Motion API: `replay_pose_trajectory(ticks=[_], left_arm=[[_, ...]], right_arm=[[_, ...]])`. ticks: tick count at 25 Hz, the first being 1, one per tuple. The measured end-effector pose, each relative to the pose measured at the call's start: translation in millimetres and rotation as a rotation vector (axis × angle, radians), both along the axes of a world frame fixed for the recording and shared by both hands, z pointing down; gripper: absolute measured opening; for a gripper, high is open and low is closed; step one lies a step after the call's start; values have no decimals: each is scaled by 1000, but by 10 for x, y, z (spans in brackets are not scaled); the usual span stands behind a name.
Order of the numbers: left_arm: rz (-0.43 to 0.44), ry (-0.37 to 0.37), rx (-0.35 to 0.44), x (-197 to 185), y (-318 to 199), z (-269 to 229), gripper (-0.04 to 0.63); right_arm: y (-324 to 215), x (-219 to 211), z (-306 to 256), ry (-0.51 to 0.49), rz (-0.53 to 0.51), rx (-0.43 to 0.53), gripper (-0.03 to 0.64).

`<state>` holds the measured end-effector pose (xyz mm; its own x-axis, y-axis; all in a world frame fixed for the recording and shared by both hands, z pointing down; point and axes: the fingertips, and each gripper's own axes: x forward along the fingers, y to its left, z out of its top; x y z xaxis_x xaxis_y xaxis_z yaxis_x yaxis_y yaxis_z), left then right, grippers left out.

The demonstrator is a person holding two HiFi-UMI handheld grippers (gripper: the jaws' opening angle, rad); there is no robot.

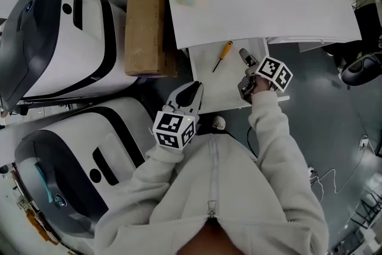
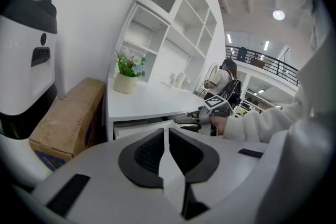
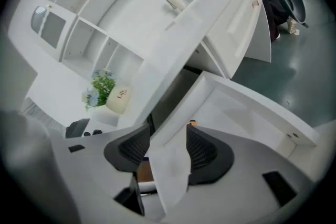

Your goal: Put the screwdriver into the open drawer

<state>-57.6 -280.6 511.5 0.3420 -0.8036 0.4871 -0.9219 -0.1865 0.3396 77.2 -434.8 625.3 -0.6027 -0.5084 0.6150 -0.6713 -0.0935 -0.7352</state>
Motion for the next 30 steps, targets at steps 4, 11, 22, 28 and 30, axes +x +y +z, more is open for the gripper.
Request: replay_pose_trajectory(ticks=[4,11,22,28,30], left_arm=[[-2,2,44,97,130,-163,43],[18,3,139,351,300,-511,43],[37,-20,252,575,490,-926,43],[85,-72,332,688,512,-1075,43],[105,-77,351,732,534,-1098,43]], right_arm=[[191,102,-550,-29,5,103,227],[661,340,-1386,-60,39,322,227],[1401,760,-2313,96,-38,720,227],[1652,859,-2456,274,-149,964,224],[1731,847,-2413,278,-171,980,224]])
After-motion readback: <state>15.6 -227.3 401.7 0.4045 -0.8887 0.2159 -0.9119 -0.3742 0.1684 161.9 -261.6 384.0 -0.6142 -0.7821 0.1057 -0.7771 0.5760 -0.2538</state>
